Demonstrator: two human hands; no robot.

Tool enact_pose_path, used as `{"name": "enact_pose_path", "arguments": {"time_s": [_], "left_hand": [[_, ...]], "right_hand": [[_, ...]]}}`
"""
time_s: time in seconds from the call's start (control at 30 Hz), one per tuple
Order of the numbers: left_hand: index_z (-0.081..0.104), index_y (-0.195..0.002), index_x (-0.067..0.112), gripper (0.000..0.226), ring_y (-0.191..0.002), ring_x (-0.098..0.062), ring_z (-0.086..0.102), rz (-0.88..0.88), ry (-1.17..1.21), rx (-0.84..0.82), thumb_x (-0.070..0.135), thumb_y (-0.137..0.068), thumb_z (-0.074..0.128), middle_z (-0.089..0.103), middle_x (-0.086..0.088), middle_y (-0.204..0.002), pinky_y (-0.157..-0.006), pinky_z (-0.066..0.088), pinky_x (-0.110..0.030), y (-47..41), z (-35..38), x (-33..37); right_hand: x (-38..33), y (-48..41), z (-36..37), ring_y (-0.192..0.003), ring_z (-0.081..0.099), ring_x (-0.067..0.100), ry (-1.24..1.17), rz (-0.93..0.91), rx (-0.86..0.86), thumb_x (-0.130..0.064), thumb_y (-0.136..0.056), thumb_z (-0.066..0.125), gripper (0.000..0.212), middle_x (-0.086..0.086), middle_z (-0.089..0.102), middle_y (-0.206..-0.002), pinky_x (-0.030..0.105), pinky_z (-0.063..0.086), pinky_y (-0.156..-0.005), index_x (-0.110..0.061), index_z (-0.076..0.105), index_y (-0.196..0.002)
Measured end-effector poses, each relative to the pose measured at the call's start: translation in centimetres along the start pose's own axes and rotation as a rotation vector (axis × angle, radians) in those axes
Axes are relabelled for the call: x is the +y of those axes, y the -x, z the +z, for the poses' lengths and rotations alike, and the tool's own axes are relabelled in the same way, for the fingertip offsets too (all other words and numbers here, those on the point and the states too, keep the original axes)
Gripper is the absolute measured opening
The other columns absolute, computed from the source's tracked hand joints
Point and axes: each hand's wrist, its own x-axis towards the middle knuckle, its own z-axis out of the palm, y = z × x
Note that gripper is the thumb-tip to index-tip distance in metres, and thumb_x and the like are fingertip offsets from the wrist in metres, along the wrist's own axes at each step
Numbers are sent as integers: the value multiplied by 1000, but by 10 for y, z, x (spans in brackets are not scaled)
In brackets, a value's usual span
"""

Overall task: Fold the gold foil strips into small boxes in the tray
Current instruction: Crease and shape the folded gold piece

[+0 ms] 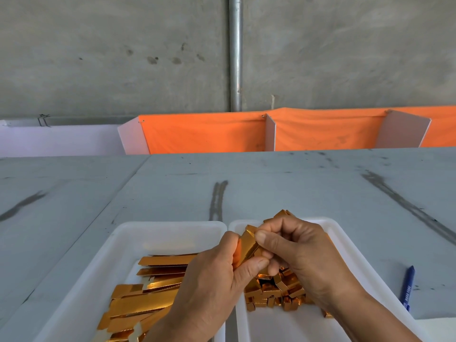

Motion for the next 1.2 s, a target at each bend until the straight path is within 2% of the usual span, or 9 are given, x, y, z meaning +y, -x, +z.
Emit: {"name": "enact_pose_path", "arguments": {"time_s": [0.2, 0.33, 0.43, 0.63, 0.77, 0.87, 0.97, 1.07, 1.2], "left_hand": [[29, -90, 43, 46, -61, -1, 55, -89, -63, 1, 82, -70, 17, 51, 11, -66, -50, 39, -13, -3, -1, 1], [29, -93, 40, 52, -63, -1, 56, -115, -115, -1, 80, -66, 9, 53, 13, -71, -51, 40, -12, -3, 0, 2], [25, -93, 44, 51, -66, 1, 55, -91, -144, -12, 80, -64, 5, 51, 17, -72, -52, 39, -11, -2, 2, 5], [36, -91, 42, 44, -59, -1, 52, -38, -28, 3, 81, -73, 27, 47, 11, -60, -50, 36, -14, -2, 0, 6], [48, -116, 49, 45, -59, -2, 59, -50, 240, -15, 73, -78, 47, 59, 20, -68, -48, 41, -15, -2, -4, 6], [47, -120, 59, 45, -58, -8, 64, -117, 380, -37, 70, -77, 50, 63, 16, -72, -55, 52, -20, -3, -6, 5], [51, -124, 54, 46, -56, -3, 62, -125, 449, -39, 61, -78, 54, 65, 22, -74, -54, 48, -14, -2, -6, 5], [51, -120, 55, 44, -66, 7, 61, -128, 470, -33, 59, -76, 56, 62, 33, -75, -57, 46, -10, -1, -5, 5], [50, -116, 58, 41, -68, 8, 61, -123, 478, -27, 61, -75, 55, 62, 33, -75, -57, 45, -9, -1, -5, 5]], "right_hand": [[3, 5, 7, -58, 64, 15, 170, -163, 47, -24, -84, 71, 9, 1, 70, -76, 25, 55, -62, -25, 80, -82], [9, 4, 12, -69, 67, 22, 202, -109, 64, -15, -85, 75, 19, 1, 70, -80, 27, 58, -63, -34, 75, -86], [11, 3, 15, -65, 64, 14, 164, -93, 108, -17, -84, 75, 17, 1, 70, -76, 23, 55, -59, -34, 74, -84], [10, 1, 14, -51, 58, 9, 135, -68, 142, -14, -88, 72, 17, -1, 66, -62, 21, 50, -49, -25, 74, -75], [9, -1, 8, -47, 55, 9, 105, -64, 213, -17, -88, 72, 14, 3, 65, -61, 18, 47, -49, -21, 74, -75], [10, -4, 1, -45, 52, 12, 111, -57, 252, -22, -90, 69, 7, 0, 60, -57, 20, 47, -51, -23, 74, -84], [9, -4, -1, -45, 52, 14, 99, -35, 213, -22, -93, 66, 12, -1, 58, -58, 19, 48, -52, -30, 73, -97], [9, -3, -2, -45, 54, 14, 130, -24, 164, -25, -95, 63, 15, 1, 60, -58, 20, 49, -53, -35, 73, -89], [9, -4, -3, -47, 57, 14, 146, -22, 148, -28, -95, 62, 13, 0, 61, -60, 21, 52, -56, -34, 72, -89]]}}
